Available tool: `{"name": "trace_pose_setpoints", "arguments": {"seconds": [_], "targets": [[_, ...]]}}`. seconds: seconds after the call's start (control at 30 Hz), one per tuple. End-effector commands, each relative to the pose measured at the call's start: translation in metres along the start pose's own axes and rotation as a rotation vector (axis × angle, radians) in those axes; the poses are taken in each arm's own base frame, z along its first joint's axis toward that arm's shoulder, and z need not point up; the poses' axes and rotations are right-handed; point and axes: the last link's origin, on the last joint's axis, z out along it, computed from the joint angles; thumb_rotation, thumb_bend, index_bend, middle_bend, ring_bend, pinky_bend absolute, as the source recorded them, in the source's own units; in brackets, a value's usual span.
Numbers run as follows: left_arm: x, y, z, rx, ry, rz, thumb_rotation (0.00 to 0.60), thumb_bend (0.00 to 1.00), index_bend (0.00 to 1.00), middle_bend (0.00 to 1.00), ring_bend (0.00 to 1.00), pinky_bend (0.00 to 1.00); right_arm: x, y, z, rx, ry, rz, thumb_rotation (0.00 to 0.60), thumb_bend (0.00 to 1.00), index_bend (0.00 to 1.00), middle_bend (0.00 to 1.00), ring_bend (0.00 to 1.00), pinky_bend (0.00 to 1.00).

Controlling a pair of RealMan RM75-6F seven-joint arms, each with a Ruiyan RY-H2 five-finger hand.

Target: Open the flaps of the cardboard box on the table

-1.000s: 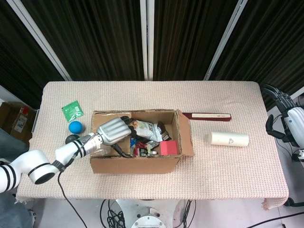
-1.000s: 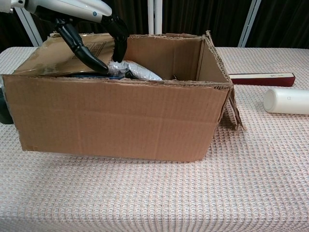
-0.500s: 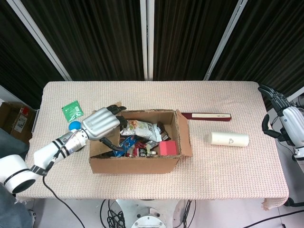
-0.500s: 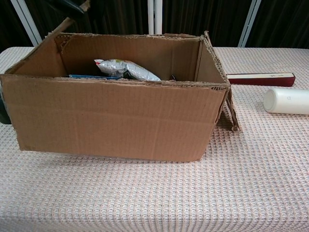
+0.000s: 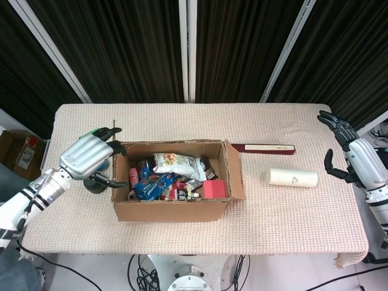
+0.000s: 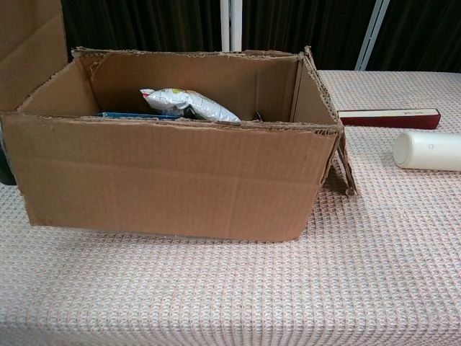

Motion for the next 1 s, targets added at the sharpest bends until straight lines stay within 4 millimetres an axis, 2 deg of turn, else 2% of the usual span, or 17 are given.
{"name": "trace_pose_setpoints", "arguments": {"seconds": [0.03,0.17,0.53,0.63,0.77,0.87,0.97,1.0], "targets": [[0.0,-0.013,-0.013,0.047,0.025,0.01,0.154,0.0,0.36,0.38,0.07,0.17,-0.001,-0.001,0.0,-0.001,-0.003,0.0,0.6,0.74,0.0,0.02,0.0,0.0],[-0.004,-0.028,-0.027,0.107,0.039,0.011,0.154,0.0,0.36,0.38,0.07,0.17,-0.003,-0.001,0.001,-0.002,-0.008,0.002,0.6,0.74,0.0,0.02,0.0,0.0],[-0.018,-0.059,-0.065,0.223,0.128,-0.165,0.151,0.0,0.36,0.37,0.07,0.17,-0.007,0.001,0.002,-0.013,-0.02,0.012,0.6,0.74,0.0,0.02,0.0,0.0],[-0.026,-0.067,-0.077,0.256,0.154,-0.282,0.154,0.0,0.36,0.31,0.07,0.17,-0.008,0.004,0.001,-0.02,-0.022,0.015,0.6,0.74,0.0,0.02,0.0,0.0],[-0.039,-0.078,-0.094,0.289,0.192,-0.331,0.148,0.0,0.33,0.25,0.07,0.17,-0.008,0.006,-0.002,-0.026,-0.022,0.024,0.6,0.74,0.0,0.02,0.0,0.0],[-0.051,-0.082,-0.106,0.321,0.203,-0.336,0.144,0.0,0.28,0.22,0.07,0.17,-0.008,0.01,-0.009,-0.033,-0.016,-0.007,0.6,0.74,0.0,0.02,0.0,0.0],[-0.071,-0.083,-0.123,0.382,0.186,-0.285,0.144,0.0,0.2,0.18,0.07,0.17,-0.011,0.025,-0.03,-0.105,-0.02,-0.185,0.6,0.75,0.0,0.01,0.0,0.0],[-0.08,-0.082,-0.13,0.409,0.194,-0.282,0.156,0.0,0.18,0.17,0.07,0.17,-0.014,0.033,-0.043,-0.152,-0.021,-0.288,0.6,0.75,0.0,0.0,0.0,0.0]]}}
